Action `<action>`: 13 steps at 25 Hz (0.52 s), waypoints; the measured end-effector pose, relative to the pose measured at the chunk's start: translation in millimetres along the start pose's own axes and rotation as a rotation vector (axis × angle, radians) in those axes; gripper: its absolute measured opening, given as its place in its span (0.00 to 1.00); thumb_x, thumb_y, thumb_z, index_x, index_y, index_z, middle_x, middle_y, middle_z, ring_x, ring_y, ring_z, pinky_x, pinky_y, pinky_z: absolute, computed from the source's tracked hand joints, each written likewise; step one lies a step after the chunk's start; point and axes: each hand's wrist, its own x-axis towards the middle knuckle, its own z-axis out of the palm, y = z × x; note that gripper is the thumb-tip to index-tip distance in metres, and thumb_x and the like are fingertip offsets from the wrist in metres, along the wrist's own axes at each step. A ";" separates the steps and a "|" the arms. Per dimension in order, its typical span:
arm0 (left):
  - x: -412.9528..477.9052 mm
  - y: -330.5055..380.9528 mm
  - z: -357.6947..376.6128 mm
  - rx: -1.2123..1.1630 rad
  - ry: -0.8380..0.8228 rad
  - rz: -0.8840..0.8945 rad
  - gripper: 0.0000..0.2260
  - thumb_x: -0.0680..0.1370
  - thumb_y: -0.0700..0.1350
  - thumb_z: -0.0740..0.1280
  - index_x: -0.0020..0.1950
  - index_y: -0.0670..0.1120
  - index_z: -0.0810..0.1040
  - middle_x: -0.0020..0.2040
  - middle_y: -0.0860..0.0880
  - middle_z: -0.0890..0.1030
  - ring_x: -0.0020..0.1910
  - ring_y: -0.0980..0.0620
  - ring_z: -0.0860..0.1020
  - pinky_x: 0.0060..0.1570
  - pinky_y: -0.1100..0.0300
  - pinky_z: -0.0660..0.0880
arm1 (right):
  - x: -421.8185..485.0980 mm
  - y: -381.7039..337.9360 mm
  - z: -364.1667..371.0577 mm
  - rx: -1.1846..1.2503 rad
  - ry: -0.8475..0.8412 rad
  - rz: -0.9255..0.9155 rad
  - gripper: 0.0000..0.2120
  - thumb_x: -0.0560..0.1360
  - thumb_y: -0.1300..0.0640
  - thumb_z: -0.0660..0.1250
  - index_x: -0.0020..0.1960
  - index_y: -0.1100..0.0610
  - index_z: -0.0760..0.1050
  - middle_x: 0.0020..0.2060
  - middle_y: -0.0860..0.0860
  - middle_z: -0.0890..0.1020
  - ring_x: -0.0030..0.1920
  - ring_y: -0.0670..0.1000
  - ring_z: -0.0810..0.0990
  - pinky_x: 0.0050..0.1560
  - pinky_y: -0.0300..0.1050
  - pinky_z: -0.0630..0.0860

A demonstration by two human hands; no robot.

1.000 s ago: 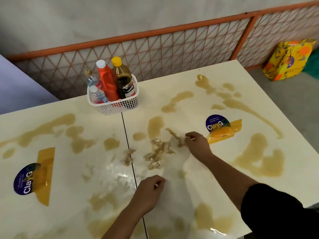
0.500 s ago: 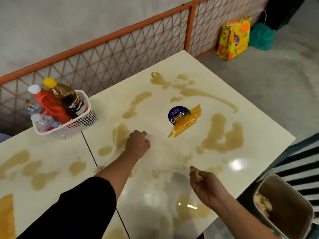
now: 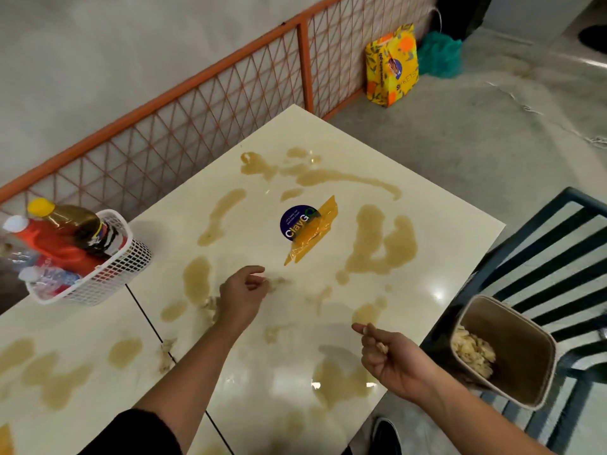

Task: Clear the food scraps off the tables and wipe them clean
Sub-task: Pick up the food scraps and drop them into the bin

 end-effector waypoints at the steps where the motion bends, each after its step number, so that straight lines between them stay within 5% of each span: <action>1: -19.0 7.6 1.4 -0.221 -0.037 -0.109 0.10 0.75 0.35 0.72 0.54 0.46 0.83 0.41 0.47 0.83 0.37 0.50 0.82 0.42 0.62 0.79 | -1.1 -1.9 -2.1 0.011 -0.003 0.021 0.10 0.83 0.60 0.61 0.57 0.65 0.75 0.29 0.50 0.66 0.23 0.45 0.62 0.19 0.37 0.63; 4: -77.5 28.2 1.0 -0.912 -0.102 -0.516 0.10 0.77 0.30 0.65 0.56 0.39 0.81 0.40 0.42 0.79 0.38 0.50 0.77 0.41 0.61 0.82 | -5.5 -4.3 -7.3 -0.014 -0.013 0.072 0.17 0.82 0.53 0.63 0.36 0.58 0.68 0.26 0.48 0.60 0.21 0.46 0.59 0.18 0.38 0.60; 7: -131.6 43.8 -2.9 -1.319 -0.122 -0.727 0.07 0.73 0.32 0.66 0.48 0.34 0.82 0.43 0.42 0.81 0.40 0.49 0.77 0.39 0.60 0.82 | -11.7 -7.5 -9.7 -0.088 0.011 0.046 0.26 0.80 0.49 0.66 0.28 0.53 0.58 0.25 0.48 0.56 0.21 0.47 0.56 0.17 0.38 0.59; 11: -182.9 67.6 4.2 -1.422 -0.172 -0.645 0.29 0.53 0.32 0.83 0.52 0.36 0.80 0.44 0.43 0.80 0.36 0.51 0.75 0.35 0.61 0.78 | -18.9 -11.2 -11.7 -0.097 -0.079 -0.027 0.18 0.77 0.57 0.69 0.34 0.55 0.63 0.28 0.49 0.60 0.24 0.46 0.61 0.20 0.36 0.66; 13: -195.6 81.9 9.5 -1.360 -0.184 -0.636 0.28 0.57 0.31 0.82 0.56 0.35 0.80 0.44 0.43 0.77 0.35 0.52 0.73 0.34 0.64 0.78 | -22.3 -11.6 -13.0 -0.069 -0.160 -0.068 0.08 0.80 0.63 0.64 0.43 0.59 0.69 0.30 0.50 0.63 0.25 0.46 0.66 0.24 0.36 0.72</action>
